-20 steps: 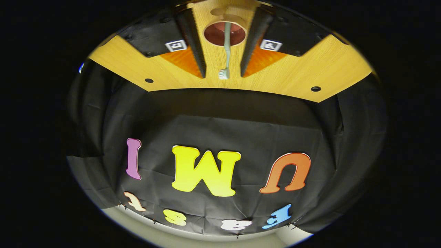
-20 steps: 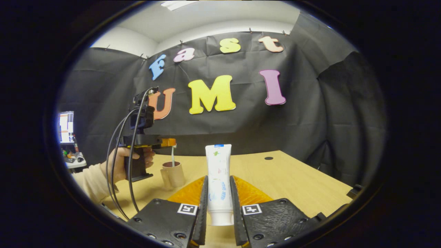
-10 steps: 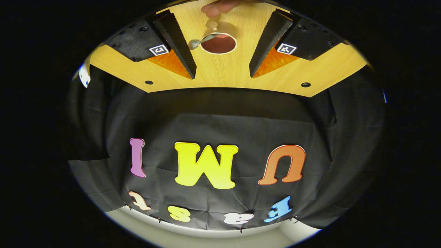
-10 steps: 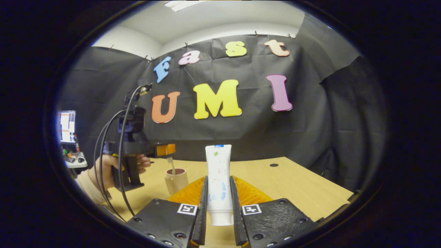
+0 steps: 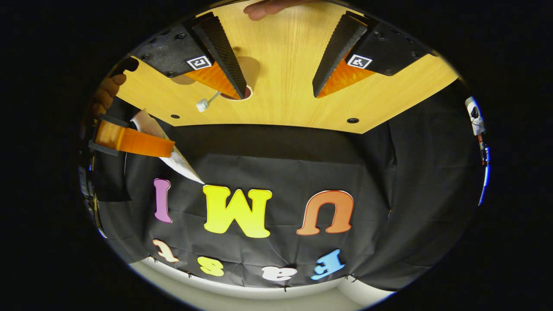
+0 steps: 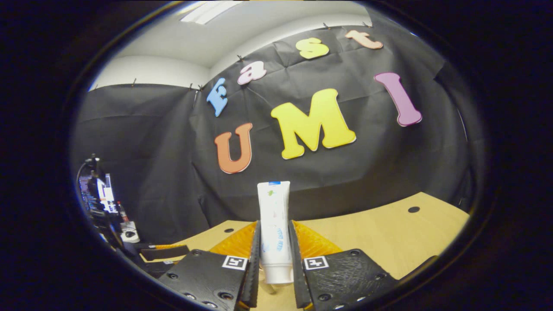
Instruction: Put the toothbrush and toothpaste on the desktop into the cup, then pick up the cup and place it on the coaster on the desktop.
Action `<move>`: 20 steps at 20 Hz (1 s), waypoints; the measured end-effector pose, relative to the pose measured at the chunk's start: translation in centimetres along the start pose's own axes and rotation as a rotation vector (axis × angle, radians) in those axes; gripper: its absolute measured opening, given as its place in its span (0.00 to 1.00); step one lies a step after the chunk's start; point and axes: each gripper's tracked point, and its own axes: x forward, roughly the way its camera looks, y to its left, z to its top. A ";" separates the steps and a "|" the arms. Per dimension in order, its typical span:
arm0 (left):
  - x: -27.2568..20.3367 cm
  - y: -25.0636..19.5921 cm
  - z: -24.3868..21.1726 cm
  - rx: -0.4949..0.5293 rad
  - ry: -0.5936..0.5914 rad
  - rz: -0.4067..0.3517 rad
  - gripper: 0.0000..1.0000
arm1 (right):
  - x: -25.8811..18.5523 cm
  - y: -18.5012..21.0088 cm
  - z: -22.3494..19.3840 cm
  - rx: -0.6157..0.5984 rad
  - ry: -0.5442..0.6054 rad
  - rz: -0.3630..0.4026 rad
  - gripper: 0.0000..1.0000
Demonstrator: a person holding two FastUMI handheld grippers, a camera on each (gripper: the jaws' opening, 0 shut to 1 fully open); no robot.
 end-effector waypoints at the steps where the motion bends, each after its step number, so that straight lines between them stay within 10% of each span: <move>1: -0.4 0.8 -0.1 0.009 -0.009 0.016 0.98 | 1.2 0.3 -0.7 -0.003 0.013 -0.007 0.33; 20: 0.0 0.7 -3.2 -0.084 0.041 -0.058 0.96 | 7.5 1.2 -2.7 0.011 0.007 -0.004 0.34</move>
